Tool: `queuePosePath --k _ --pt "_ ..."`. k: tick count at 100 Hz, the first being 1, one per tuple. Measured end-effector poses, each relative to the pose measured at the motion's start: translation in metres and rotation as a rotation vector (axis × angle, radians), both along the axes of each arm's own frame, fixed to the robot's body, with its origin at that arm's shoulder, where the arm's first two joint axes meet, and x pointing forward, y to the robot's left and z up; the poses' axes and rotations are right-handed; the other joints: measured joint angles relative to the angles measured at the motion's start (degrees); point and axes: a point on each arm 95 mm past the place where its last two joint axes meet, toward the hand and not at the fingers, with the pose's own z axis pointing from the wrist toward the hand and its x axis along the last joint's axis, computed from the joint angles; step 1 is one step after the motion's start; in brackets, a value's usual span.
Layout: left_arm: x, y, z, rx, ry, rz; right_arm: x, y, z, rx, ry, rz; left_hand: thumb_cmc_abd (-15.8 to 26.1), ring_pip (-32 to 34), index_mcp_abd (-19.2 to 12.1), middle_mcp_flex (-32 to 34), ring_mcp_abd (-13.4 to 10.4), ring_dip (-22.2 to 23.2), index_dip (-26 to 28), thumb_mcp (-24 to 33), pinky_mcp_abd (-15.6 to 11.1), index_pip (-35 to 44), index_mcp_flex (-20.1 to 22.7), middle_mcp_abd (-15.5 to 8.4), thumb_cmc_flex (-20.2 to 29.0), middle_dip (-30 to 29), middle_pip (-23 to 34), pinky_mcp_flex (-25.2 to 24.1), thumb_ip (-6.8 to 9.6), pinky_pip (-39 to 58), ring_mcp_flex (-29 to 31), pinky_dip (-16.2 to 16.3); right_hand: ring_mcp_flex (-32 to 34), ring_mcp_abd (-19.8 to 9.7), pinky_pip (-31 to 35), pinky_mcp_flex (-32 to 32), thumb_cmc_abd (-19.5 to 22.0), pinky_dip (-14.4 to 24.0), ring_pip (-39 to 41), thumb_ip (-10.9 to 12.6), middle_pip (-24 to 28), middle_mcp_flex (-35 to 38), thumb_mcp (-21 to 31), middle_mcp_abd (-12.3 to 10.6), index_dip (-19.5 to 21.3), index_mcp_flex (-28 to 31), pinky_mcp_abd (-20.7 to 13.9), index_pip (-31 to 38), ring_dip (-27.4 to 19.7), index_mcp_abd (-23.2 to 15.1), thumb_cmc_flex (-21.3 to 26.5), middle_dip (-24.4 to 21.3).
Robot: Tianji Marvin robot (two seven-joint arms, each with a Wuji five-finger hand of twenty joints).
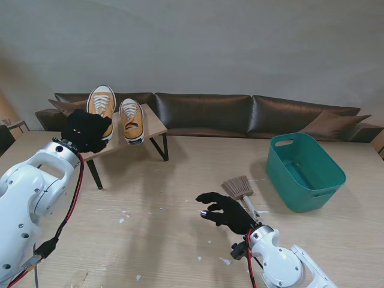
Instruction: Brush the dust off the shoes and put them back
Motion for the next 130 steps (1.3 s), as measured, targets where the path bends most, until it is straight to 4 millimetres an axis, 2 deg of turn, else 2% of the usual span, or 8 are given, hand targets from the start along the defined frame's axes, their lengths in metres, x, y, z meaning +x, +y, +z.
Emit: queuePosePath --k 26,61,92,130 --pt "-0.004 -0.035 0.021 -0.013 -0.02 -0.147 0.0 0.0 0.0 -0.001 -0.001 0.0 0.0 -0.3 0.0 0.0 -0.1 0.0 0.0 0.0 0.0 0.0 0.0 0.0 0.0 0.0 -0.1 0.0 0.0 0.0 0.0 0.0 0.0 0.0 0.0 0.0 0.0 0.0 0.0 0.0 0.0 0.0 0.0 0.0 -0.3 0.0 0.0 0.0 0.0 0.0 0.0 0.0" --pt "-0.005 -0.087 0.03 -0.13 0.023 -0.329 0.001 -0.002 0.0 0.0 -0.002 -0.008 -0.1 -0.4 0.0 0.3 -0.1 0.0 0.0 0.0 0.0 0.0 0.0 -0.1 0.0 0.3 -0.2 0.0 -0.01 0.0 0.2 -0.1 0.0 0.0 0.0 0.0 0.0 0.0 0.0 0.0 0.0 0.0 0.0 0.0 -0.4 0.0 0.0 0.0 0.0 0.0 0.0 0.0" --pt "-0.008 -0.125 0.008 -0.176 0.131 -0.414 0.004 -0.007 0.002 0.003 -0.005 -0.032 -0.1 -0.6 0.0 0.5 -0.1 0.6 0.4 0.0 0.0 -0.1 0.0 -0.1 0.0 0.6 -0.9 0.0 -0.05 -0.1 0.1 -0.1 0.0 0.0 0.0 0.0 0.0 0.0 0.0 0.0 0.0 0.0 0.0 0.0 -0.4 0.0 0.0 0.1 0.0 0.0 0.0 0.0" --pt "-0.01 -0.144 -0.029 -0.236 0.242 -0.484 0.007 -0.009 0.004 0.007 -0.007 -0.055 -0.1 -1.3 0.0 0.6 -0.1 0.6 0.4 0.0 0.0 -0.1 0.0 -0.1 0.0 0.6 -1.2 0.0 -0.05 -1.3 0.2 -0.3 0.0 0.0 0.0 0.0 0.0 0.0 0.0 0.0 0.0 0.0 0.0 0.0 -0.4 0.0 0.0 0.1 0.0 0.0 0.0 0.0"
